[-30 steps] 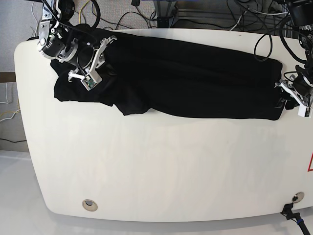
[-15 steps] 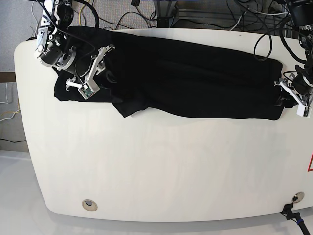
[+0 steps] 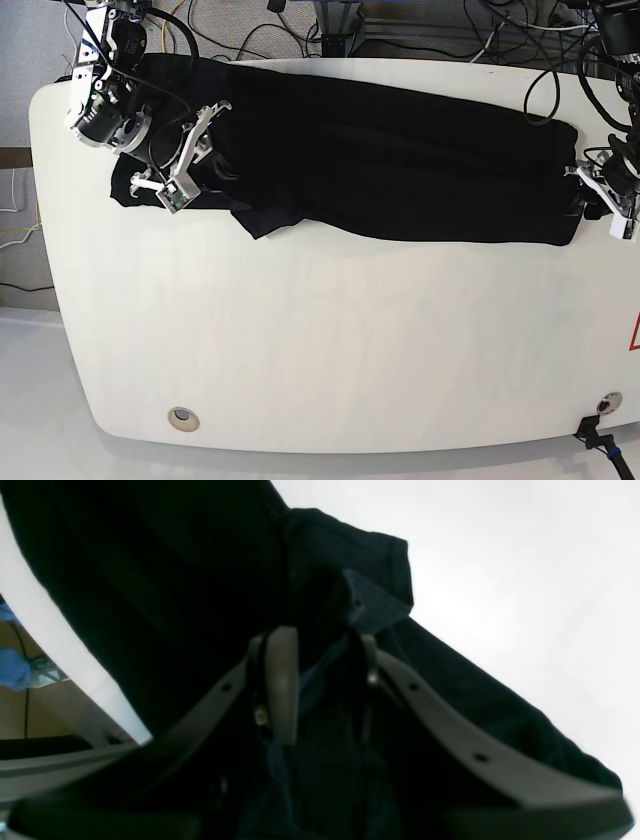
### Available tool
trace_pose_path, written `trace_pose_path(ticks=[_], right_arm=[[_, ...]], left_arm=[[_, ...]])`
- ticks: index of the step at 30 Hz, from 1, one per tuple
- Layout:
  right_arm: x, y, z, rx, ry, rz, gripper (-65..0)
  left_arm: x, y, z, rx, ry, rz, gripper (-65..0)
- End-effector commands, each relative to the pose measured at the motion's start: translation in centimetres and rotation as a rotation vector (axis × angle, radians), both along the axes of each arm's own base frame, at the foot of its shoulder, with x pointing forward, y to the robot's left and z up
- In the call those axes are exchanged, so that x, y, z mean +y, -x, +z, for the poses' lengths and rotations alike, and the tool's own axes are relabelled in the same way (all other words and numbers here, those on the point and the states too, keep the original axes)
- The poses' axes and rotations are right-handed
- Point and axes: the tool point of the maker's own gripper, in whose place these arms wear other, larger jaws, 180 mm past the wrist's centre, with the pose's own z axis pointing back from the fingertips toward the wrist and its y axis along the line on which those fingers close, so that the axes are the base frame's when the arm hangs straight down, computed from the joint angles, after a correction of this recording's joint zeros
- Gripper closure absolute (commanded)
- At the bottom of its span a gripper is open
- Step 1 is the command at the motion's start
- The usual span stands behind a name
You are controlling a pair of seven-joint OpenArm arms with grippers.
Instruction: Fold the T-shirt properly
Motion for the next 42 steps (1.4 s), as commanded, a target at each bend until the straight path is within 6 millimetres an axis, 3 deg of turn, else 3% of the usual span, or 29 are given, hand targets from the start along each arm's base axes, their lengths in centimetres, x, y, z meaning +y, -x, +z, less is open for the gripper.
trace_pose_path(ticks=[1,8,20,33,42], right_arm=[[0.0,-0.5,1.0,-0.039,-0.013,0.009,-17.7],[-0.6,-1.3,1.5,-0.060,0.015,0.004,-17.1],[-1.1,-0.8,1.1,-0.031,0.034,0.012,-17.4],[1.5,1.0,0.5,0.043,-0.018,0.116,-16.0],[1.6,0.1,1.8,-0.014,-0.050,0.103,-18.1]], left_arm=[[0.1,-0.8,1.7,-0.028,0.022,-0.028,-23.2],[-0.2,-0.6,1.3,-0.008,0.037,-0.031,-24.8],[-0.1,-0.4,1.2,0.001,0.032,-0.029,-25.4],[-0.4,0.5,1.0,0.010,0.033,-0.036,-25.2],[-0.7,0.4,0.8,0.008,0.029,-0.044,-25.4]])
